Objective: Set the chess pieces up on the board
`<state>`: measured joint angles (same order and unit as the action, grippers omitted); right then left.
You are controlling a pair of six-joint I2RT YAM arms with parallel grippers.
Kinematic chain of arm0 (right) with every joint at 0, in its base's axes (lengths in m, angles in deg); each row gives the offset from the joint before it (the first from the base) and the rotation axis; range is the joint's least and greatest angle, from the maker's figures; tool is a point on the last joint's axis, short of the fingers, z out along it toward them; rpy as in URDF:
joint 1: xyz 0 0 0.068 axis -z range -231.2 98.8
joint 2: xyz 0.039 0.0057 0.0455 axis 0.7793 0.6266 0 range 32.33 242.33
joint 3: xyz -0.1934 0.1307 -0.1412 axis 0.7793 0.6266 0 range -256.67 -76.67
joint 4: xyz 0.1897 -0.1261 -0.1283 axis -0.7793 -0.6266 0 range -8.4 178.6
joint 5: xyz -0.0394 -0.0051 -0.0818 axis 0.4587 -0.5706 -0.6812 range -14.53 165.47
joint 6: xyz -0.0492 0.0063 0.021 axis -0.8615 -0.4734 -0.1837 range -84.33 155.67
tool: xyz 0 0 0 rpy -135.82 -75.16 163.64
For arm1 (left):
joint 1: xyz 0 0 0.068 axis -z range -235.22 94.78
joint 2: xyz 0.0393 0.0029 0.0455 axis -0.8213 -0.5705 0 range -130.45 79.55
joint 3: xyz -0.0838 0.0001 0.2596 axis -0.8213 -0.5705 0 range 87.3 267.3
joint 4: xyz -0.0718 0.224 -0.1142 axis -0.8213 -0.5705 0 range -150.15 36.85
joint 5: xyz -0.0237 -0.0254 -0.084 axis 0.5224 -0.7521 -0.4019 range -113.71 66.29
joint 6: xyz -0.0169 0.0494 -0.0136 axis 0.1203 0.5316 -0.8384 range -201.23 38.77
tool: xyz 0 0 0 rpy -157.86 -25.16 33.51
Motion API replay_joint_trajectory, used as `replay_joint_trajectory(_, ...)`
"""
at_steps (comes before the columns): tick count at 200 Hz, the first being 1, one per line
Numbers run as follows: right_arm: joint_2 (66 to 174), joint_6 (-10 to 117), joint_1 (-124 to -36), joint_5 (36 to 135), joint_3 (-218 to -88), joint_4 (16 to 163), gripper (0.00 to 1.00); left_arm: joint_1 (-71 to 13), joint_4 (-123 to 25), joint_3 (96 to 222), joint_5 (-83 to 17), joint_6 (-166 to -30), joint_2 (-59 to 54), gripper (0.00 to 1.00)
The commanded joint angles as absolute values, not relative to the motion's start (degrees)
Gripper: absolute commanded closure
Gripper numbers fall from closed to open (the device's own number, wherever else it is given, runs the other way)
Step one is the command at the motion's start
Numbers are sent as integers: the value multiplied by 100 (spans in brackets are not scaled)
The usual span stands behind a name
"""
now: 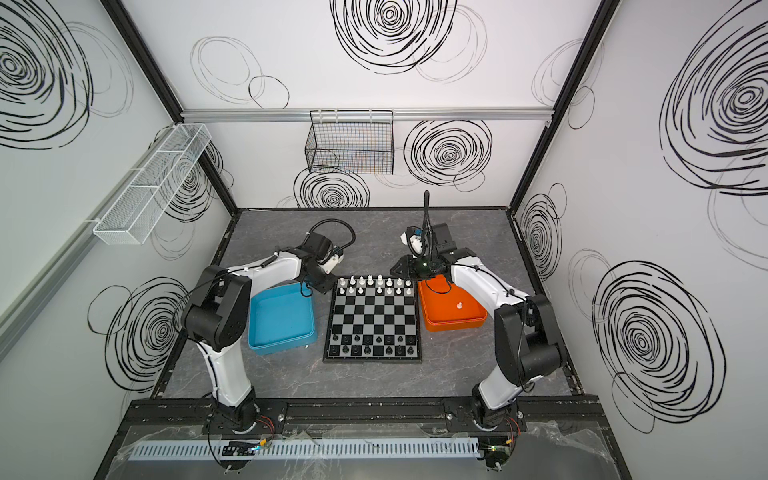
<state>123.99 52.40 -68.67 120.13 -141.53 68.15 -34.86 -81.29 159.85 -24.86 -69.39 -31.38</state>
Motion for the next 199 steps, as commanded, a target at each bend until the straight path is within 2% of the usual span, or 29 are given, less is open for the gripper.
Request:
replay_joint_trajectory(1, 12216, 5227, -6842, 11952, -14135, 6725, 74, -3428, -8065, 16065, -2866, -6810, -3447, 55)
replay_joint_trajectory(80, 12240, 5290, -6835, 11937, -14136, 6769, 74, -3494, -8056, 16224, -2986, -6847, -3594, 60)
replay_joint_trajectory(139, 12238, 5301, -6838, 11955, -14145, 6778, 74, -3538, -8122, 16227, -2833, -7046, -3542, 76)
replay_joint_trajectory(199, 12217, 5317, -6843, 11971, -14215, 6779, 74, -3606, -8261, 16171, -2792, -7224, -3292, 83)
